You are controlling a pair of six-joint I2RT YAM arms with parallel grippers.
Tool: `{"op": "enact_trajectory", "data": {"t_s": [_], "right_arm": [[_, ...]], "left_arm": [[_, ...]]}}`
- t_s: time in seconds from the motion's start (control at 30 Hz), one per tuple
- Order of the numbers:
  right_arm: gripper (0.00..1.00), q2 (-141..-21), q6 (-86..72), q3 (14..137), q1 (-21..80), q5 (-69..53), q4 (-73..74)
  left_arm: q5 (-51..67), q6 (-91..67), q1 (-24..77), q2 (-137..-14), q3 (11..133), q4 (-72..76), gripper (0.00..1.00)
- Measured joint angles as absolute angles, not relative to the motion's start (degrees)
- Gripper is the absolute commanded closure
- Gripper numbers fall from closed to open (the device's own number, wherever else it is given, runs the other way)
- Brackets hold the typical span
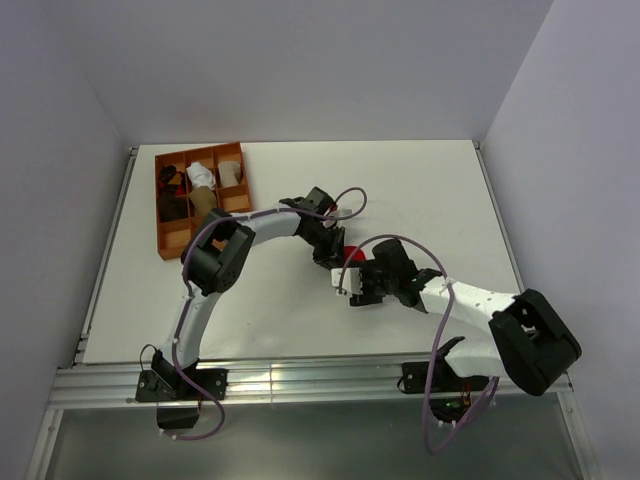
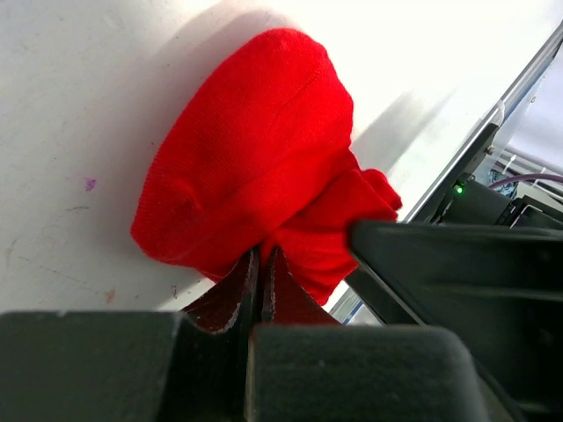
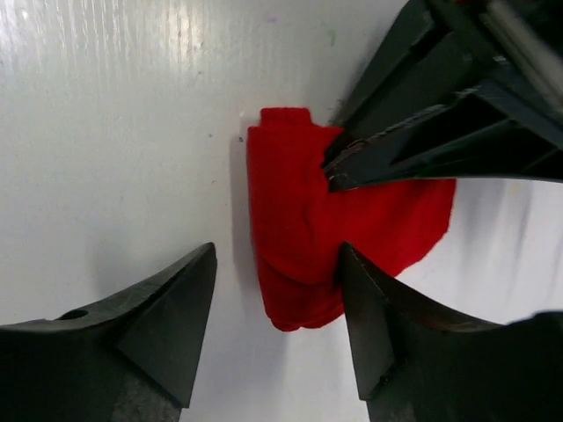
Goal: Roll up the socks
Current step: Roll the sock at the center of the board.
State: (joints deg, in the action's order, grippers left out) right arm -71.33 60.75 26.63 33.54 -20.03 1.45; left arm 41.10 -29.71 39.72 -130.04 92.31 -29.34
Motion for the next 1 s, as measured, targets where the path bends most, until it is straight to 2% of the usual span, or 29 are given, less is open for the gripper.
{"op": "enact_trajectory", "data": {"t_s": [0.03,0.17,0.27,0.4,0.43,0.6,0.63,0.8,1.0], "right_arm": [[0.38,-72.3,60.9,26.6,33.8,-19.4,1.3],[0.7,-74.6,61.1,27.7,34.3,-17.5,0.9],[0.77,-76.2,59.9,30.3,34.3,-17.1,3.2],[0.79,-78.4,58.8,34.7,33.6,-17.9,8.9],[0.79,-79.2,58.5,35.9,33.1,-18.9,10.8],[0.79,-85.0,58.0,44.6,29.1,-26.3,21.8],[0.79,-86.7,58.0,46.5,28.1,-28.2,24.2],[0.79,-93.5,58.8,54.2,24.3,-34.0,32.8],[0.78,-101.4,60.2,62.7,21.8,-38.3,42.2]], "left_arm": [[41.2,-29.6,39.7,-130.1,92.4,-29.5,1.0],[41.3,-29.4,39.7,-130.3,93.0,-30.5,1.0],[41.4,-29.5,39.6,-130.3,93.0,-30.9,0.97],[41.9,-31.0,39.2,-130.1,92.0,-29.9,0.86],[42.2,-31.9,39.1,-129.8,91.1,-29.0,0.8],[42.5,-39.2,38.2,-126.1,83.4,-21.7,0.69],[42.3,-40.9,38.0,-125.0,81.3,-19.5,0.62],[39.9,-48.4,37.0,-120.0,73.7,-11.0,0.54],[32.9,-51.7,36.9,-115.2,67.9,-6.7,0.56]]}}
